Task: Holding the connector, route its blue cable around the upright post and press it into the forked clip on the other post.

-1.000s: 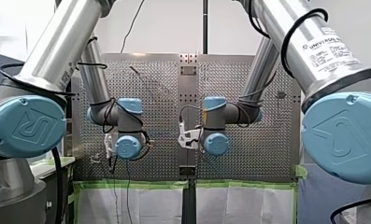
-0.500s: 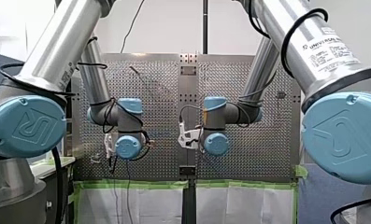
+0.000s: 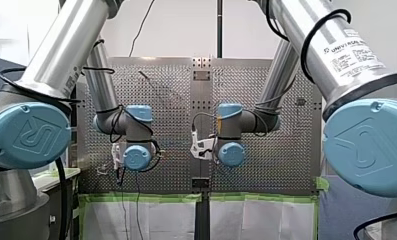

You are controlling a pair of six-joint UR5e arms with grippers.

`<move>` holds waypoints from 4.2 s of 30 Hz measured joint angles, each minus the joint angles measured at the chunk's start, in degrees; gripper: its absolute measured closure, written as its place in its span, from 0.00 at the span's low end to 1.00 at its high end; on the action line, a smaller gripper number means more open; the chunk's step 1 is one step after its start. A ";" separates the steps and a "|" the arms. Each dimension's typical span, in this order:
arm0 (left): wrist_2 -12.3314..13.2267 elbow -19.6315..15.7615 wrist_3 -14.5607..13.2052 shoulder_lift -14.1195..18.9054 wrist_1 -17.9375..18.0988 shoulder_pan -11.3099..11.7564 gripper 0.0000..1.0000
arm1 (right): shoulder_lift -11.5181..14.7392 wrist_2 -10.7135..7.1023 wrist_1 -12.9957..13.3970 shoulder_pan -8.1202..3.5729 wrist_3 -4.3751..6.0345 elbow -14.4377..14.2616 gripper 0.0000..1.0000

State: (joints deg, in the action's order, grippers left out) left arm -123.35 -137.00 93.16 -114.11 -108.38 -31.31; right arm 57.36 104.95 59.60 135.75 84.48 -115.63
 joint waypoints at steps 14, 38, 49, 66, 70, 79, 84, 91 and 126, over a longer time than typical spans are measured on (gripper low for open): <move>0.00 0.00 0.00 0.00 0.00 0.00 1.00 | 0.00 0.00 0.00 0.00 0.00 0.00 1.00; 0.00 0.00 -0.09 0.00 0.00 -0.09 1.00 | -4.80 1.21 -2.17 1.82 0.18 0.25 1.00; -0.29 0.30 -0.38 -0.29 -0.27 -0.38 1.00 | -5.87 1.23 -2.20 1.85 0.18 0.26 1.00; -2.46 1.49 -3.16 -4.02 -6.21 -2.89 1.00 | -5.89 1.23 -2.20 1.84 0.18 0.26 1.00; -2.46 1.49 -3.16 -4.03 -6.31 -2.90 1.00 | -5.89 1.23 -2.20 1.84 0.18 0.26 1.00; -1.54 2.91 -1.64 -4.27 -6.41 -3.27 1.00 | -5.01 0.34 -3.08 0.97 1.06 1.11 1.00; -1.06 3.68 0.79 -2.31 -8.54 -3.17 1.00 | -2.72 -1.18 -5.37 -1.32 3.35 1.82 1.00; -2.83 3.88 4.02 1.37 -12.24 -2.32 1.00 | 0.51 -3.90 -8.60 -3.46 6.58 2.19 1.00; -7.78 17.26 4.58 18.06 -28.92 2.33 1.00 | 18.01 -12.00 -26.10 -4.03 12.60 16.87 1.00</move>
State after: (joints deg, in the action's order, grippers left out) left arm -131.13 -119.74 97.75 -96.05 -137.30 -28.98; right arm 75.37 92.95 33.50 131.72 97.08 -98.76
